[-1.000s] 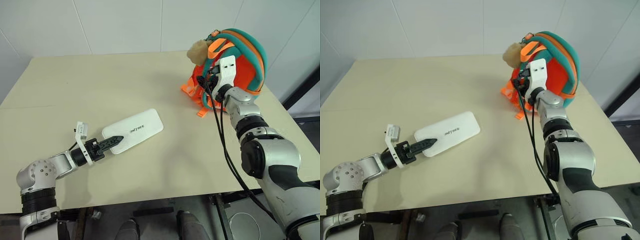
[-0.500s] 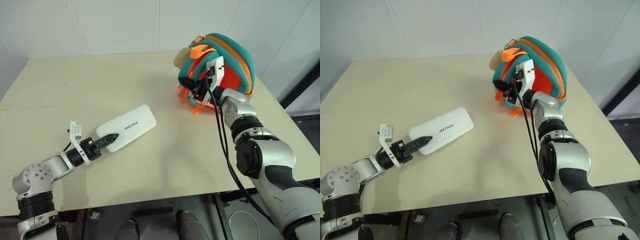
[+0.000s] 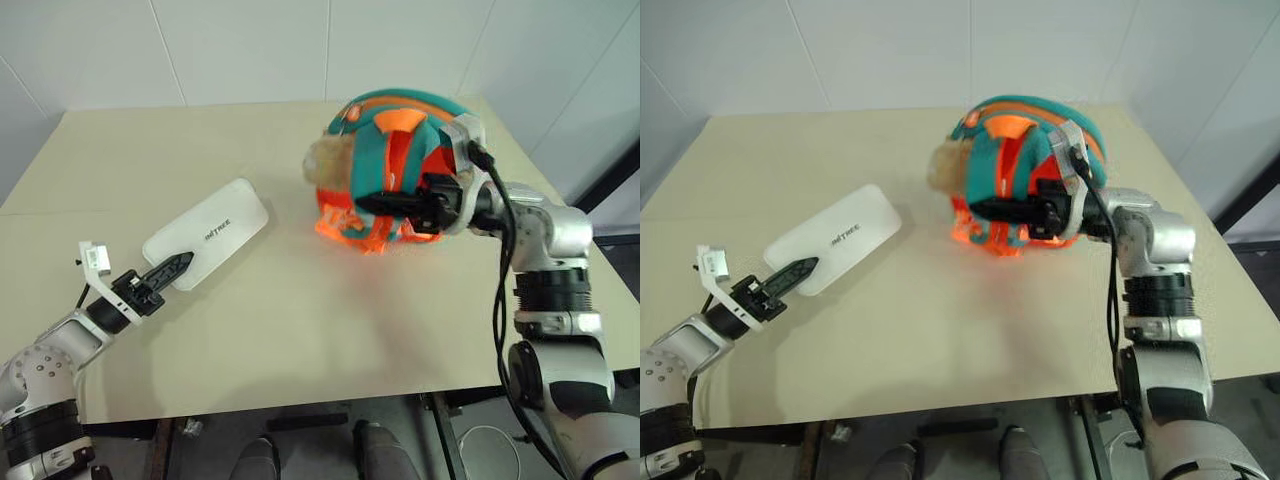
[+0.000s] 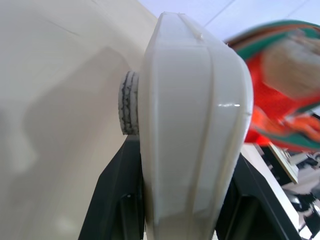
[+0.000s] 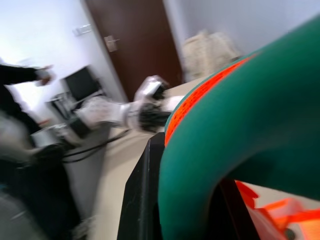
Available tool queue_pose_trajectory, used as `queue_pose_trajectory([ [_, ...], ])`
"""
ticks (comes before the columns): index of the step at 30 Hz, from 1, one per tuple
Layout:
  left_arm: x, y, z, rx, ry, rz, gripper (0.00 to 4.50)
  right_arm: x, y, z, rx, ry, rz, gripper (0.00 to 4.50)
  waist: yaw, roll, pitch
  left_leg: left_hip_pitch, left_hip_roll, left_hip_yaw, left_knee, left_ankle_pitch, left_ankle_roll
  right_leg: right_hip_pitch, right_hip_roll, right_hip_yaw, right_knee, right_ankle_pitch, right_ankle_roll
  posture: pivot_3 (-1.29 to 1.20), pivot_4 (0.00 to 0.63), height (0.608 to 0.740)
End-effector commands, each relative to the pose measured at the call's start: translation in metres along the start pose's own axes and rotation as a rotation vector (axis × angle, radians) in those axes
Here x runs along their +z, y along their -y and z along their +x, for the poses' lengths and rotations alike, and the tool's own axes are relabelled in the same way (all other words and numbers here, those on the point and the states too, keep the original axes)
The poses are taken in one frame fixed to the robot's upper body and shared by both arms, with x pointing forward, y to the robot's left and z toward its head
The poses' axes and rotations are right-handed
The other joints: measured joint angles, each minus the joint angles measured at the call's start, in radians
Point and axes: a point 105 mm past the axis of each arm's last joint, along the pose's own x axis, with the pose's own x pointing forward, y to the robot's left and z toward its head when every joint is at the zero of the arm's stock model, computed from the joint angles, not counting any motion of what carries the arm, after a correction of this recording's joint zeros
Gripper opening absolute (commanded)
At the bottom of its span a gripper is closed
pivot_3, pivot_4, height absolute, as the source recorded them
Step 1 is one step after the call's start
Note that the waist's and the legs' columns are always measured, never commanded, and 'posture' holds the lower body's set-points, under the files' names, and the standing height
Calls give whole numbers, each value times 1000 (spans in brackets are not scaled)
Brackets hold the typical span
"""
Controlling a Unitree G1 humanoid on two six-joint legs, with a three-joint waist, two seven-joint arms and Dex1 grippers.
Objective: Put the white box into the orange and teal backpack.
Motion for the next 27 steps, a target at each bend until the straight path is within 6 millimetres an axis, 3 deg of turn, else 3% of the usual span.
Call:
queue_pose_trajectory([
  [1, 17, 13, -8, -49, 64, 63, 1241, -1, -41, 6, 169, -53, 46, 27, 4, 0, 0, 0, 0, 0, 1, -1, 0, 0, 0, 0, -1, 0, 0, 0, 150, 740],
  [4, 19, 15, -11, -60, 83, 76, 1241, -10, -50, 1, 195, -95, 118, 27, 15, 0, 0, 0, 0, 0, 5, -2, 1, 0, 0, 0, -2, -1, -1, 0, 150, 740],
  [9, 21, 38, -14, -138, 84, 150, 1241, -21, -30, -13, 108, -114, 180, 27, 20, -1, 0, 0, 0, 2, 9, -3, 2, 1, -1, 0, -2, -2, -4, 0, 150, 740],
  [11, 25, 46, -20, -166, 104, 197, 1241, -28, -19, -19, 66, -130, 189, 27, 21, -1, 0, 0, 0, 2, 9, -3, 2, 2, -1, 0, -3, -5, -11, 0, 150, 740],
  [17, 37, 73, -41, -254, 89, 348, 1241, -38, 1, -32, -4, -167, 192, 27, 19, -2, 0, 0, 0, 2, 9, -3, 2, 1, 0, 0, -2, -5, -11, 0, 150, 740],
  [23, 43, 106, -31, -395, 16, 488, 1241, -40, 12, -32, -16, -171, 181, 27, 22, -2, 0, 0, 0, 2, 9, -4, 2, 1, -1, 0, -2, -6, -12, 0, 150, 740],
  [27, 41, 117, -24, -459, -15, 524, 1241, -42, 13, -29, -9, -173, 177, 27, 21, -2, 0, 0, 0, 2, 9, -4, 2, 1, -1, 0, -2, -6, -12, 0, 150, 740],
])
